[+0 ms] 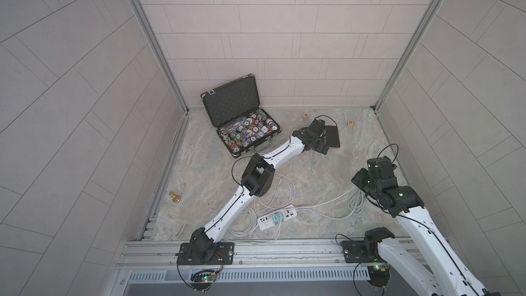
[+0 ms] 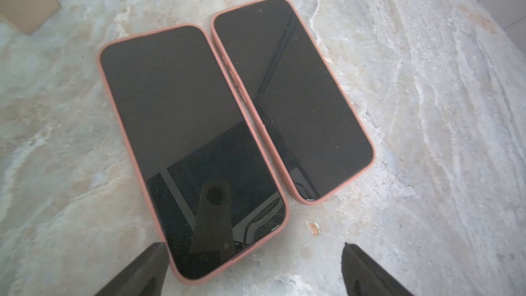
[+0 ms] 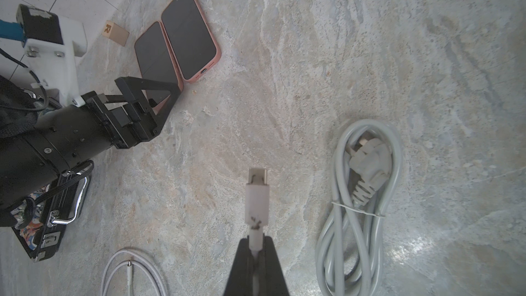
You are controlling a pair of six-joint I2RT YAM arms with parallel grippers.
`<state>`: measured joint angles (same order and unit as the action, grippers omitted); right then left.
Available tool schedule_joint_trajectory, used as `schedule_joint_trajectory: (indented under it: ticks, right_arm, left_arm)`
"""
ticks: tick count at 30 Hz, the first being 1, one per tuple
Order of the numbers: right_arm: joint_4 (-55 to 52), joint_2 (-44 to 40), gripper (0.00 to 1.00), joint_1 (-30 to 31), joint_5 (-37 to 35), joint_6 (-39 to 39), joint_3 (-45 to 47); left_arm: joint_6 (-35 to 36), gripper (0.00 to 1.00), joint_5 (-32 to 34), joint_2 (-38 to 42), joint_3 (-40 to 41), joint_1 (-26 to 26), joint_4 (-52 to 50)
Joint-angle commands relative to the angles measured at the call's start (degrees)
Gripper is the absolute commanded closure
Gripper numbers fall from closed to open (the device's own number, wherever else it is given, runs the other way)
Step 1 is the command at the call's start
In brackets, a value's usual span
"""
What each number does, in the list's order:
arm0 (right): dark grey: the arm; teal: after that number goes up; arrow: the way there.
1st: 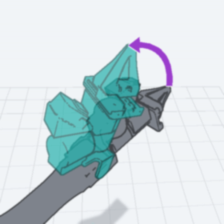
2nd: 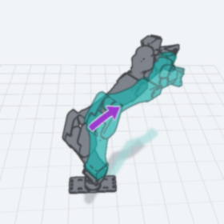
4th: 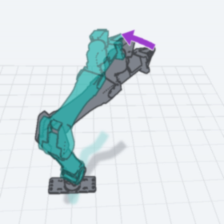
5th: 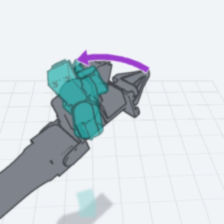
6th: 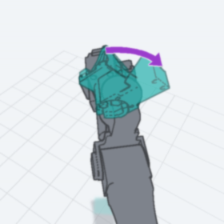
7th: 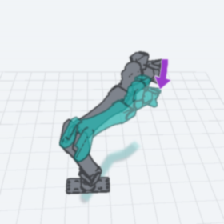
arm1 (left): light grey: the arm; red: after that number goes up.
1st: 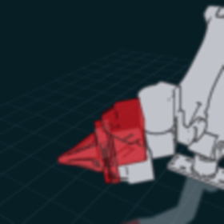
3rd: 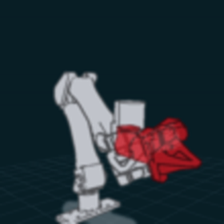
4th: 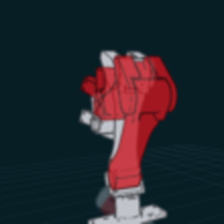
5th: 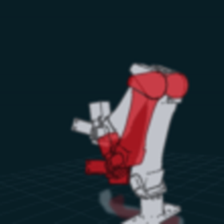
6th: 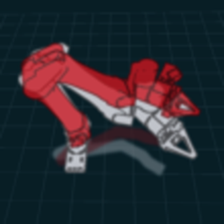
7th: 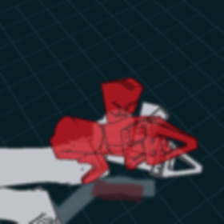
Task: Plug the charging cable into the phone
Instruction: Adjust the phone at the center of the board.
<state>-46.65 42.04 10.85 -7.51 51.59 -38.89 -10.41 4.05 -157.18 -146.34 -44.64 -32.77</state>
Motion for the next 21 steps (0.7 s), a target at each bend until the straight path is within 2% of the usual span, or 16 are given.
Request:
schedule_joint_trajectory:
  ticks: [1,6,10,14,16,21]
  right_arm:
    - [1.0,-0.4,1.0,-0.3,-0.4,-0.7,-0.9]
    - [2.8,0.3,1.0,-0.4,0.9,-1.2,-0.7]
    - [5.9,3.4,1.0,-0.4,3.7,-2.8,-0.7]
    - [11.5,7.6,1.0,-0.4,9.0,-2.4,-1.4]
    - [14.9,9.8,1.0,-0.4,12.2,-1.2,-2.1]
    - [21.8,16.1,1.0,0.4,17.6,4.0,-5.3]
  left_arm:
    - [-0.1,0.06,-6.1,1.0,-1.0,0.4,-1.0]
    - [0.5,0.06,-12.6,4.5,-1.7,1.4,-1.3]
    - [-0.2,0.04,-22.4,9.6,-1.2,3.7,-5.9]
    - [3.7,0.03,-33.8,17.9,3.9,7.2,-11.5]
    - [5.2,0.03,-40.5,23.5,10.3,9.0,-12.1]
    - [7.4,0.08,-54.6,39.4,34.6,10.6,-6.1]
